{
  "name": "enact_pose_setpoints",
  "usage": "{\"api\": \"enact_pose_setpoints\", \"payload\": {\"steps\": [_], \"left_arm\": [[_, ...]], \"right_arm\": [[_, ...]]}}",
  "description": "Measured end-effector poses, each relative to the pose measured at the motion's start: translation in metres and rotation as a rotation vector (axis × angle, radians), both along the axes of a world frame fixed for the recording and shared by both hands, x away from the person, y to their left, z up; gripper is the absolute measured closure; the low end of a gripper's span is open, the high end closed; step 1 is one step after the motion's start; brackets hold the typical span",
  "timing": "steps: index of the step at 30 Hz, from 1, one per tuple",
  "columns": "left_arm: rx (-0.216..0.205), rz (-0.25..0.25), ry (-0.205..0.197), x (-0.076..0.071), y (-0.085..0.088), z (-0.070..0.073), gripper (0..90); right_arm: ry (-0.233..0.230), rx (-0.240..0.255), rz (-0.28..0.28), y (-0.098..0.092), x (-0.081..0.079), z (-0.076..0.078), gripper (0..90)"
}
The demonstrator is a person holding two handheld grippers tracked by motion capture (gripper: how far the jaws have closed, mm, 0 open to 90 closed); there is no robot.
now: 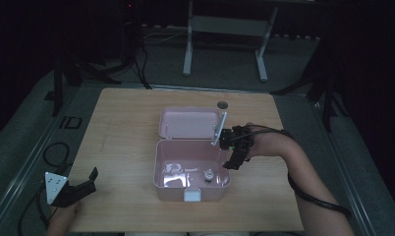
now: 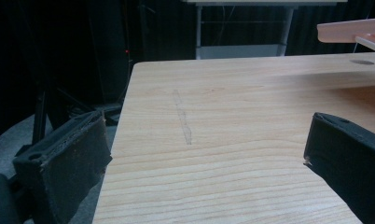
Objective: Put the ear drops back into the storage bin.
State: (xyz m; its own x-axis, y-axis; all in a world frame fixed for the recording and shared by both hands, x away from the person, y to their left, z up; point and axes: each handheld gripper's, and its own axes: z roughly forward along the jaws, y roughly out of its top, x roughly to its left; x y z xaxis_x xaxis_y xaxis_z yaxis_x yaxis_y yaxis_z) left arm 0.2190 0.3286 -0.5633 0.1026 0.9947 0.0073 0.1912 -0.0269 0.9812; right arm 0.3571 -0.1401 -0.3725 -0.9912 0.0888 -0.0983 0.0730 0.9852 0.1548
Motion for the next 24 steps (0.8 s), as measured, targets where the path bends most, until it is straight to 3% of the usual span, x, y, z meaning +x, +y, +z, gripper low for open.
{"api": "enact_pose_setpoints", "payload": {"steps": [10, 24], "left_arm": [[0.002, 0.002, 0.002, 0.000, 0.000, 0.000, 0.4], [0.001, 0.003, 0.002, 0.000, 0.000, 0.000, 0.4]], "right_arm": [[-0.002, 0.014, -0.064, -0.039, 0.002, 0.000, 19.1], [0.015, 0.008, -0.100, -0.072, 0.006, -0.040, 17.1]]}}
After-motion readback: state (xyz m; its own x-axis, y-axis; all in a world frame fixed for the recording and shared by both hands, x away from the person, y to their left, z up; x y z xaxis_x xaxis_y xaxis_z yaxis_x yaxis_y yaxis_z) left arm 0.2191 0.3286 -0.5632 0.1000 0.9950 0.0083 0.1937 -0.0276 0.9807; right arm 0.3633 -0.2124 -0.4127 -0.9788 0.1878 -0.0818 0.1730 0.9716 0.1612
